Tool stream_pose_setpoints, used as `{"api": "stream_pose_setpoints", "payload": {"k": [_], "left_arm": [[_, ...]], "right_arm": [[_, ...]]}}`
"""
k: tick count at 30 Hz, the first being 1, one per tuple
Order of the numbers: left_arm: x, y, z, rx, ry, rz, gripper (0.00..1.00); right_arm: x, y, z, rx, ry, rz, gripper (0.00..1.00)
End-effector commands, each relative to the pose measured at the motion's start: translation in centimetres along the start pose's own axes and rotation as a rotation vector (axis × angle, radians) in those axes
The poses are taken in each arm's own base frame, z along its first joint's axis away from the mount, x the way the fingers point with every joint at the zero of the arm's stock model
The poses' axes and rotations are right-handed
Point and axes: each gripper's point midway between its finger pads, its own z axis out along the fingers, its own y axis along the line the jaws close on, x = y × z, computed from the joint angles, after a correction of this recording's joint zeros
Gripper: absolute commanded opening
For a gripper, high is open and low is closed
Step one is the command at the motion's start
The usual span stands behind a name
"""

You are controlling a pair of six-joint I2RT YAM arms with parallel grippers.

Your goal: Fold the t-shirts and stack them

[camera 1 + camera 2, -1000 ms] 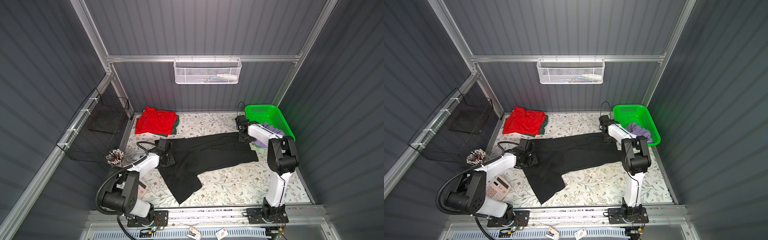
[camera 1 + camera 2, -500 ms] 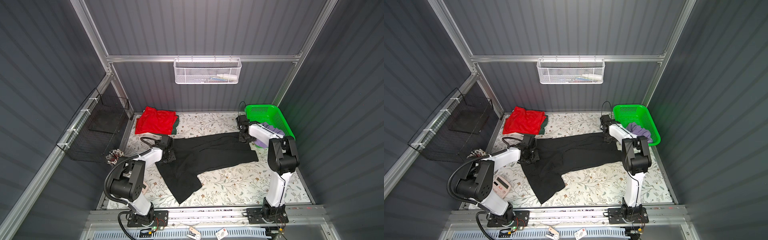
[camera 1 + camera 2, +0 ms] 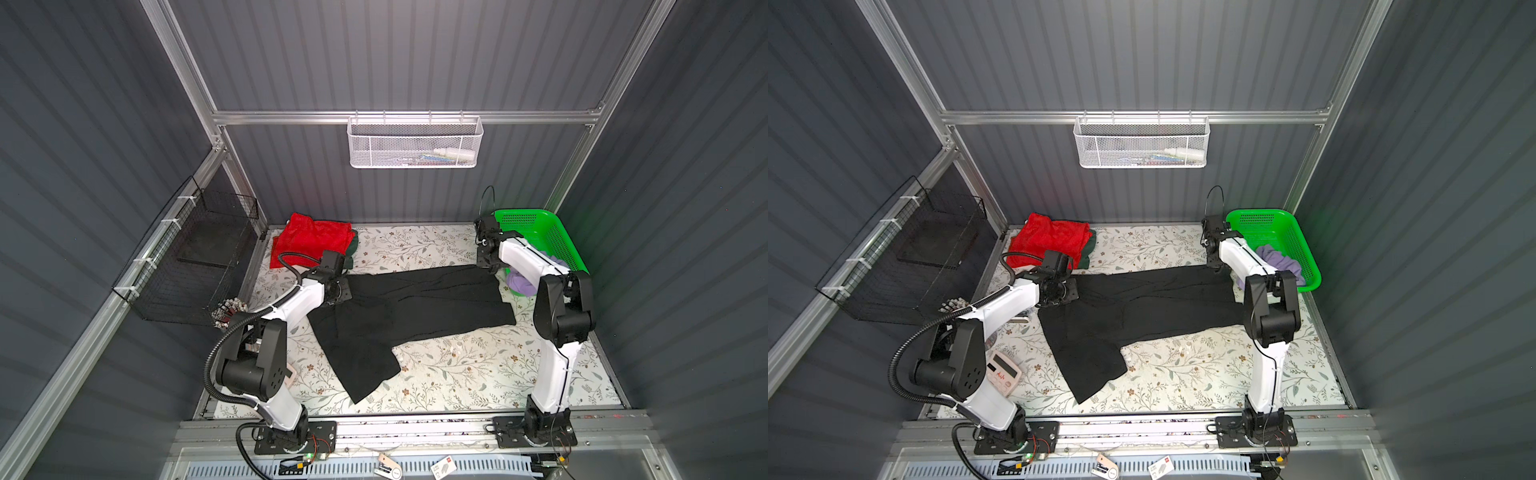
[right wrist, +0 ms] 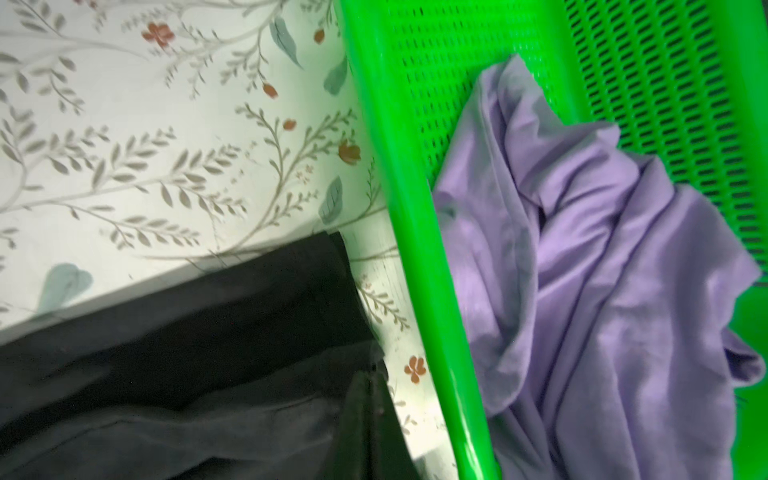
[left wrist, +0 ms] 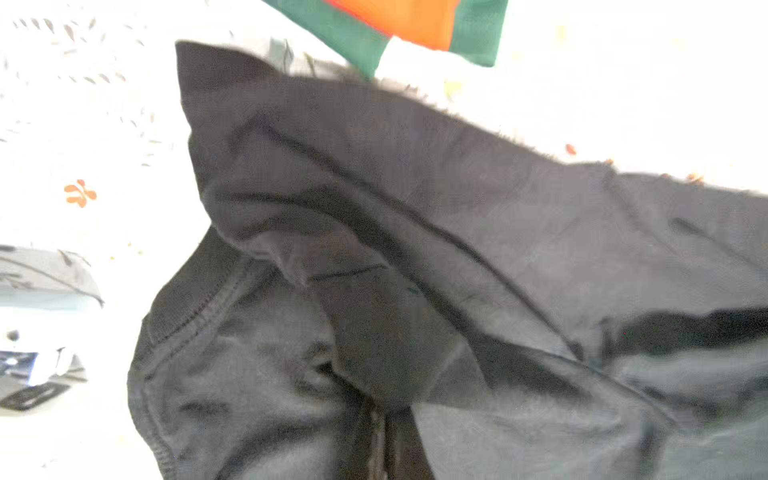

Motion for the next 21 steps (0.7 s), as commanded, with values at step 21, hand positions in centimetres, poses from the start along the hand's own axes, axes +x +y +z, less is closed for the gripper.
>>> {"api": "stream_pose_setpoints", "payload": {"k": [21], "left_arm": [[-13.3, -3.3, -4.9, 0.073, -0.272, -0.006, 0.00]], "right_arm": [[-10.8, 1.5, 0.8, -0.193, -0.321, 0.082, 0.00]]}}
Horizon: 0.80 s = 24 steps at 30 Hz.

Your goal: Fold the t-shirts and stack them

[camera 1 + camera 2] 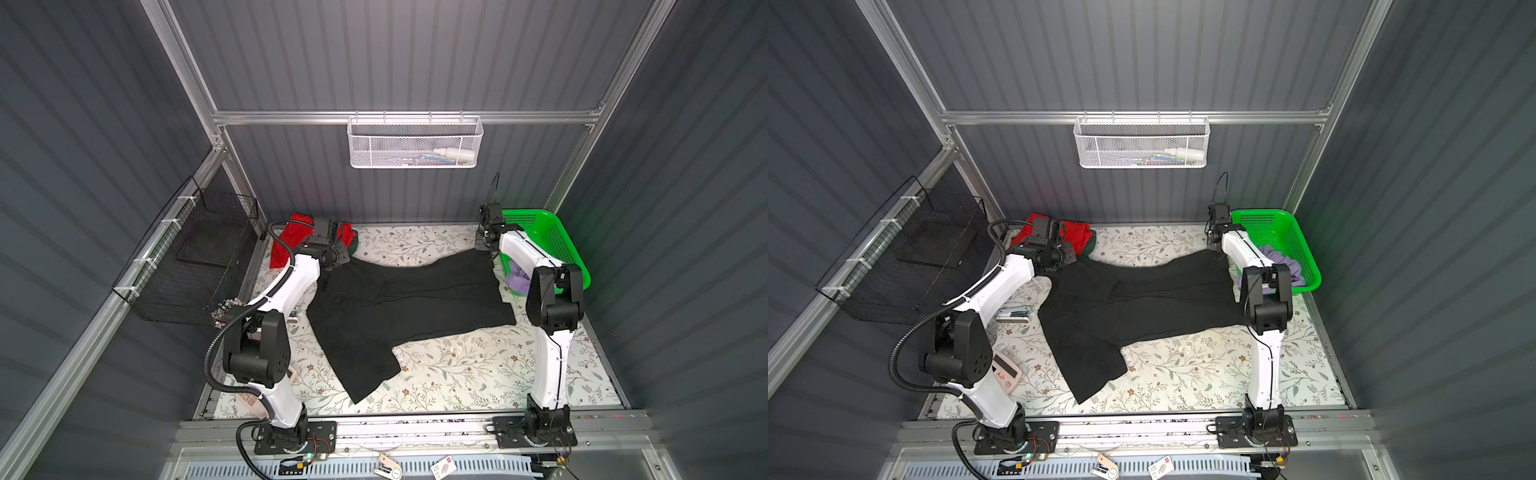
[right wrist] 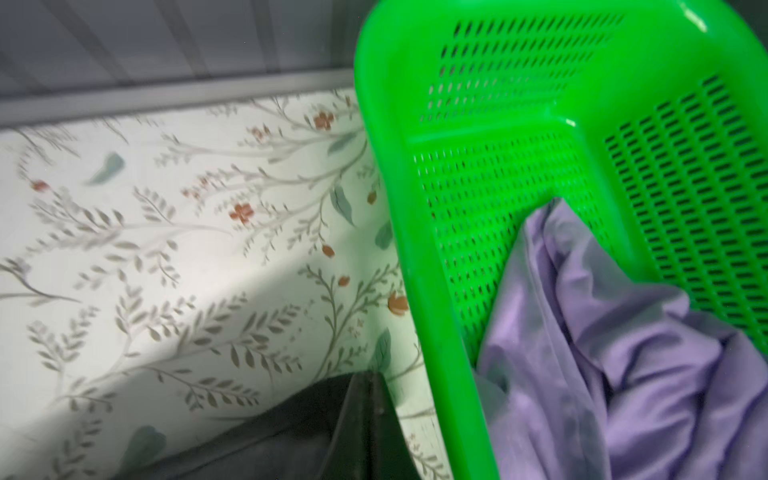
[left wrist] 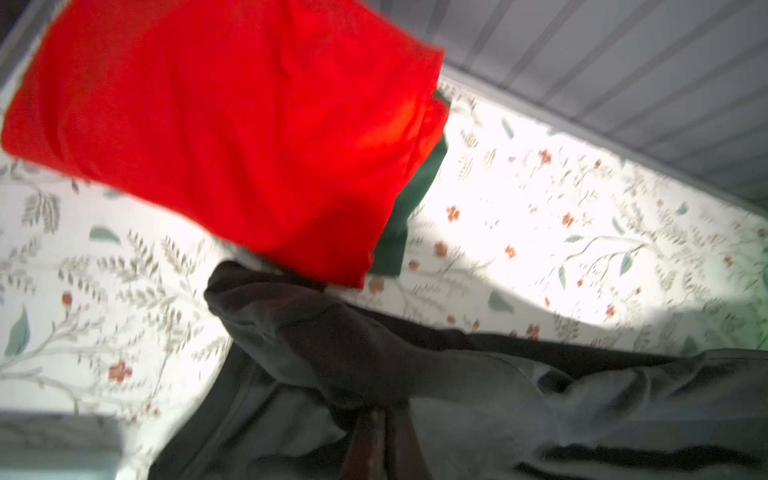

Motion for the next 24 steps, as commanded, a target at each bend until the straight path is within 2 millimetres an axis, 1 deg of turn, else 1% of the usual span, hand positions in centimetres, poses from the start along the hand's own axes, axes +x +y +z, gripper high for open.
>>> {"api": "stream_pose_setpoints", "payload": {"k": [1, 4, 5, 7, 10, 13, 16, 19, 24], "left_arm": [[-1.5, -0.1, -0.4, -0.009, -0.037, 0.032, 0.00], [-0.7, -0.2, -0.7, 0.030, -0.043, -0.004, 0.00], [0.4, 0.1, -0.5, 0.032, -0.027, -0.012, 0.00], [2.0, 0.9, -0.6, 0.028, -0.013, -0.035, 0.00], [3.8, 1.5, -1.0, 0.039, 0.009, -0.056, 0.00], [5.6, 1.9, -1.3, 0.050, 0.043, -0.080, 0.00], [7.0, 2.1, -1.8, 0.066, 0.074, -0.104, 0.00], [8.2, 2.7, -2.4, 0.056, 0.096, -0.121, 0.00], [8.7, 3.5, -3.9, 0.035, 0.098, -0.130, 0.00]], "right_arm": [[-3.1, -0.1, -1.6, -0.068, -0.139, 0.036, 0.00], [-2.0, -1.2, -2.0, -0.036, -0.126, 0.064, 0.00], [-1.5, -1.6, -2.2, -0.023, -0.121, 0.069, 0.00], [-0.3, -2.1, -2.6, -0.016, -0.126, 0.075, 0.00], [1.3, -2.2, -3.3, -0.041, -0.136, 0.084, 0.00], [2.1, -2.8, -4.3, -0.042, -0.150, 0.098, 0.00], [3.0, -3.4, -4.9, -0.021, -0.148, 0.108, 0.00], [3.4, -4.0, -5.3, -0.012, -0.151, 0.126, 0.00], [4.2, -4.8, -5.9, 0.017, -0.150, 0.151, 0.00]]}}
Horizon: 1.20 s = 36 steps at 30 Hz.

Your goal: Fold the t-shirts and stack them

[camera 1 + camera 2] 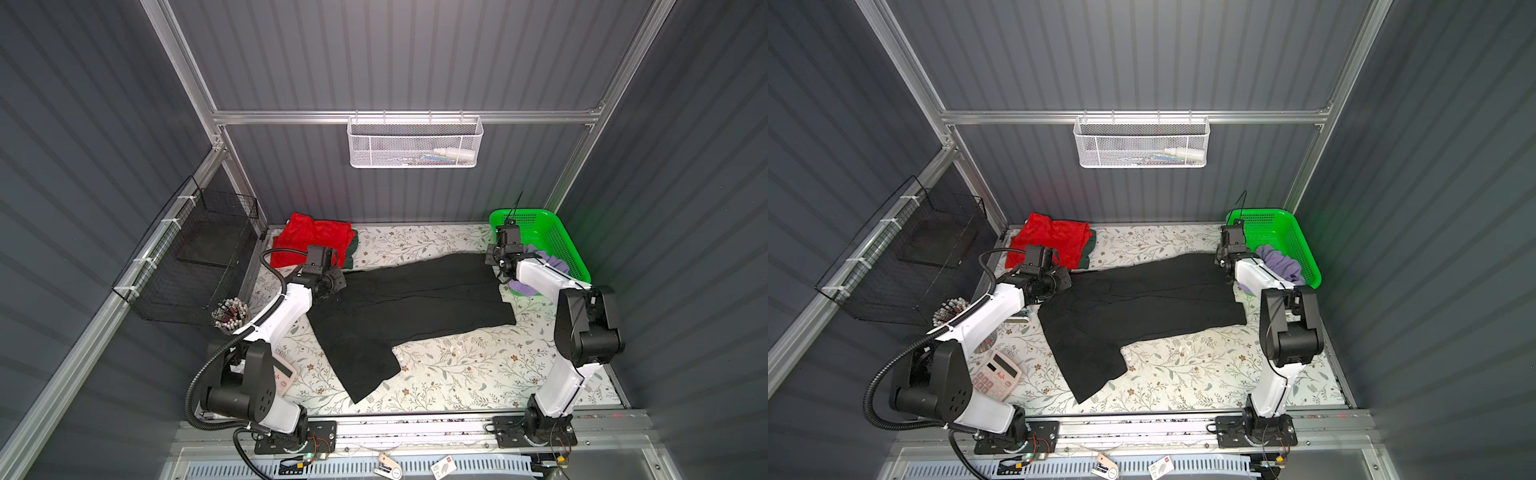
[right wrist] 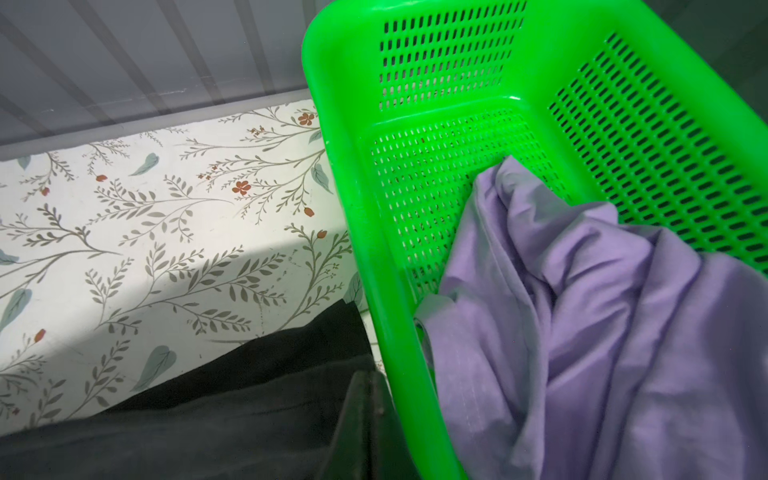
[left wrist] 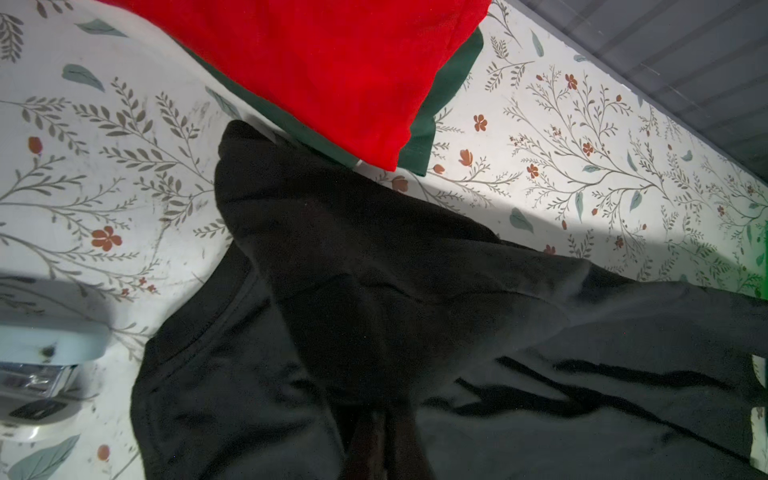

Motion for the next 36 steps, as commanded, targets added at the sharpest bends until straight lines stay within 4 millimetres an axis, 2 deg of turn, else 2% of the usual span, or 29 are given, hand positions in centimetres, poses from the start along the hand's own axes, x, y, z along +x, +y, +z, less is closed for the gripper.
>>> {"api": "stream_pose_setpoints", "payload": {"k": [1, 9, 11, 13, 17, 18, 19, 23, 26, 31, 34, 36], "left_arm": [[0.5, 0.6, -1.4, -0.010, 0.010, -0.027, 0.00], [2.3, 1.3, -1.3, -0.017, 0.055, -0.035, 0.00], [2.5, 1.6, -1.3, -0.025, 0.056, -0.039, 0.00], [2.7, 1.8, -1.3, -0.029, 0.057, -0.037, 0.00], [2.9, 1.6, -1.0, -0.020, 0.066, -0.036, 0.00], [2.9, 1.5, -0.9, -0.015, 0.072, -0.037, 0.00], [3.0, 1.4, -0.8, -0.009, 0.076, -0.037, 0.00], [3.1, 1.1, -0.7, 0.008, 0.084, -0.038, 0.00], [2.7, 0.6, -0.9, 0.023, 0.078, -0.036, 0.00], [0.6, -1.9, -1.2, 0.095, 0.072, -0.026, 0.00], [-1.2, -3.3, -0.6, 0.111, 0.069, -0.012, 0.00], [-2.6, -3.8, 0.3, 0.096, 0.051, 0.007, 0.00]], "right_arm": [[-0.5, -1.6, -0.9, 0.052, -0.041, 0.054, 0.00], [1.6, -2.9, -2.2, 0.087, 0.003, 0.131, 0.01], [2.4, -3.0, -2.4, 0.088, 0.023, 0.147, 0.08], [3.0, -3.7, -2.7, 0.122, 0.046, 0.165, 0.23], [3.5, -3.4, -3.0, 0.103, 0.073, 0.176, 0.23], [3.6, -3.0, -3.2, 0.080, 0.085, 0.186, 0.27], [3.8, -2.5, -3.3, 0.047, 0.099, 0.192, 0.33], [4.2, 0.6, -4.4, -0.114, 0.124, 0.226, 0.40], [4.6, 3.6, -6.1, -0.236, 0.161, 0.239, 0.47], [6.0, 11.8, -10.1, -0.505, 0.205, 0.158, 0.49], [7.2, 15.6, -11.7, -0.598, 0.216, 0.090, 0.49], [8.0, 17.1, -12.1, -0.637, 0.230, 0.070, 0.48]]}}
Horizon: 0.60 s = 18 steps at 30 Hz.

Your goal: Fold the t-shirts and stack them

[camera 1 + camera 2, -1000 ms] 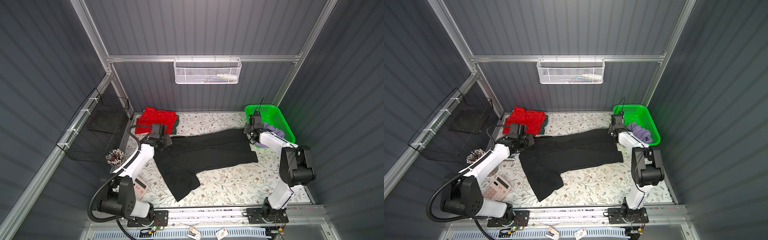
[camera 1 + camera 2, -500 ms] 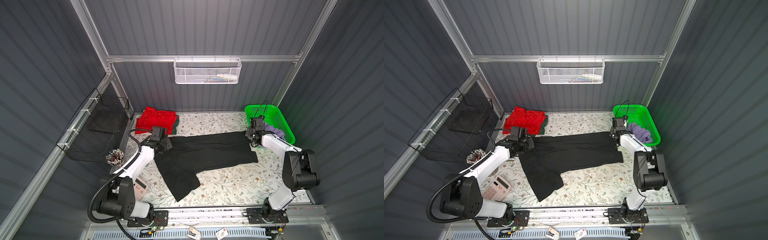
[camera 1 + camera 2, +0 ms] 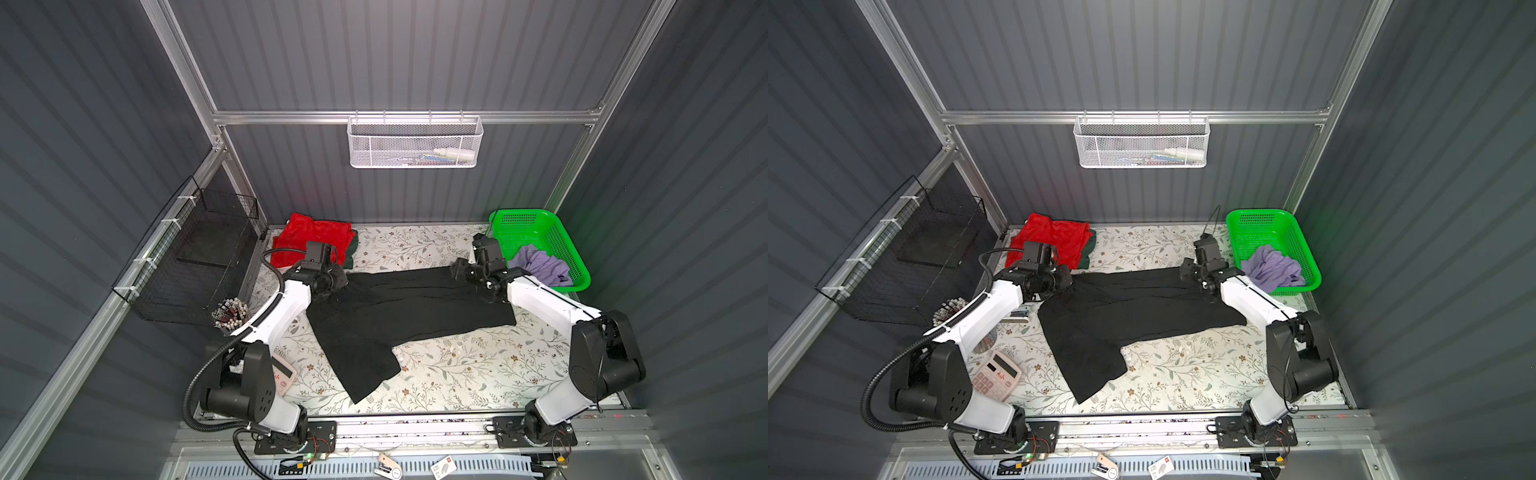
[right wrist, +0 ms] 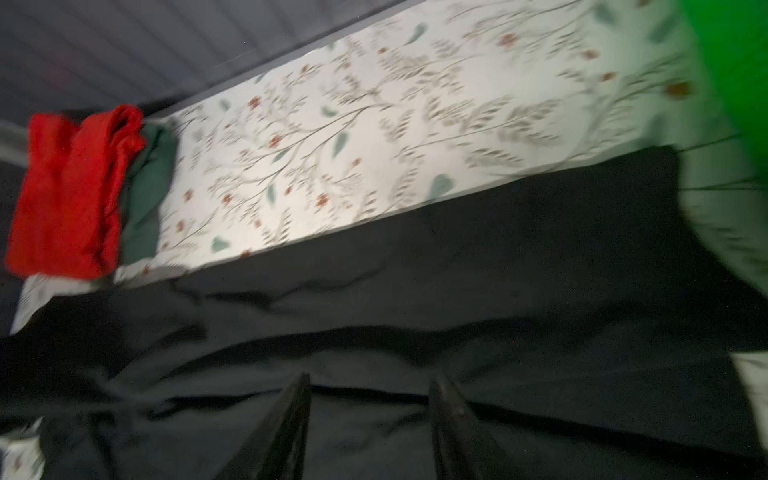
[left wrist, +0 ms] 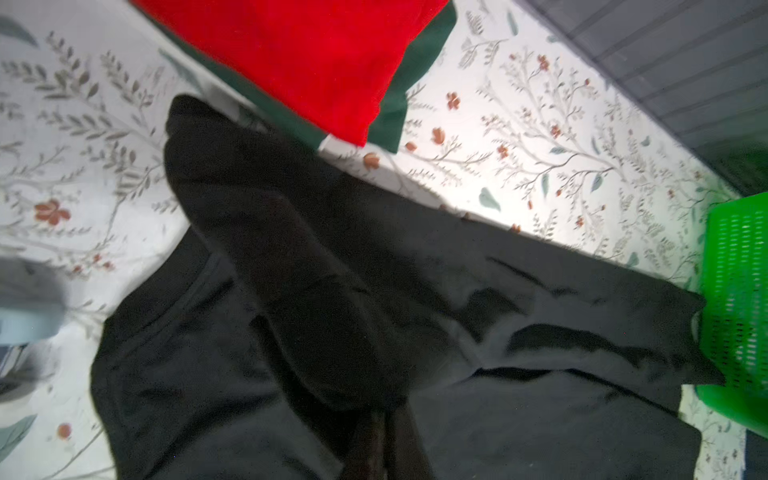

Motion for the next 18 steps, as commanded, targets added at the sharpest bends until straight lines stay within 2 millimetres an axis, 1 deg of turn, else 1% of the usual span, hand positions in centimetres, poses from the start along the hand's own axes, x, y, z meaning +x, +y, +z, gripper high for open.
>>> {"api": "stream_pose_setpoints", "payload": {"k": [1, 3, 4, 5, 6, 7, 8, 9, 10, 12, 13, 14, 15, 16, 17, 18], "left_arm": [[-2.5, -0.7, 0.9, -0.018, -0.025, 0.029, 0.00], [-4.2, -0.7, 2.1, -0.054, -0.053, 0.043, 0.00], [-5.7, -1.2, 2.7, -0.060, -0.080, 0.060, 0.00], [-6.7, -1.4, 3.3, -0.074, -0.092, 0.072, 0.00], [-7.2, -1.6, 4.1, -0.086, -0.080, 0.087, 0.00], [-7.4, -1.8, 5.1, -0.092, -0.059, 0.104, 0.18], [-7.4, -1.8, 5.8, -0.099, -0.039, 0.114, 0.41], [-7.3, -1.8, 6.6, -0.105, -0.019, 0.125, 0.56], [-7.2, -1.6, 6.9, -0.114, -0.009, 0.132, 0.64], [-7.0, -0.8, 6.7, -0.150, -0.022, 0.135, 0.74], [-6.9, -0.6, 6.3, -0.148, -0.044, 0.132, 0.81], [-6.6, -0.1, 5.9, -0.149, -0.065, 0.126, 0.86], [-6.5, 0.2, 5.0, -0.148, -0.098, 0.122, 0.91], [-6.3, 0.4, 4.5, -0.147, -0.112, 0.120, 0.91], [-5.1, 1.4, 4.3, -0.166, -0.104, 0.116, 0.92], [-4.6, 2.0, 3.9, -0.183, -0.105, 0.115, 0.92]], "right_arm": [[1.7, 1.9, 1.2, -0.075, 0.057, -0.002, 0.47], [2.1, 2.1, 1.5, -0.082, 0.073, 0.014, 0.47], [2.2, 2.1, 1.6, -0.082, 0.078, 0.016, 0.47], [2.3, 2.0, 1.7, -0.079, 0.081, 0.018, 0.47], [2.3, 2.0, 1.6, -0.077, 0.085, 0.017, 0.47], [2.3, 2.1, 1.4, -0.075, 0.089, 0.009, 0.47], [2.2, 2.1, 1.1, -0.072, 0.091, 0.005, 0.48], [2.0, 2.0, 0.9, -0.065, 0.089, 0.001, 0.50], [2.0, 1.9, 0.6, -0.060, 0.088, -0.005, 0.55], [1.6, 1.5, 0.0, -0.030, 0.085, -0.049, 0.66], [1.3, 0.9, -0.4, 0.009, 0.078, -0.065, 0.69], [0.9, 0.3, -0.8, 0.048, 0.071, -0.080, 0.70], [0.6, -0.2, -1.1, 0.068, 0.065, -0.090, 0.70], [0.4, -0.3, -1.4, 0.069, 0.064, -0.098, 0.70], [0.2, -0.2, -1.6, 0.059, 0.064, -0.097, 0.70], [0.1, 0.0, -1.8, 0.045, 0.064, -0.095, 0.70]]}}
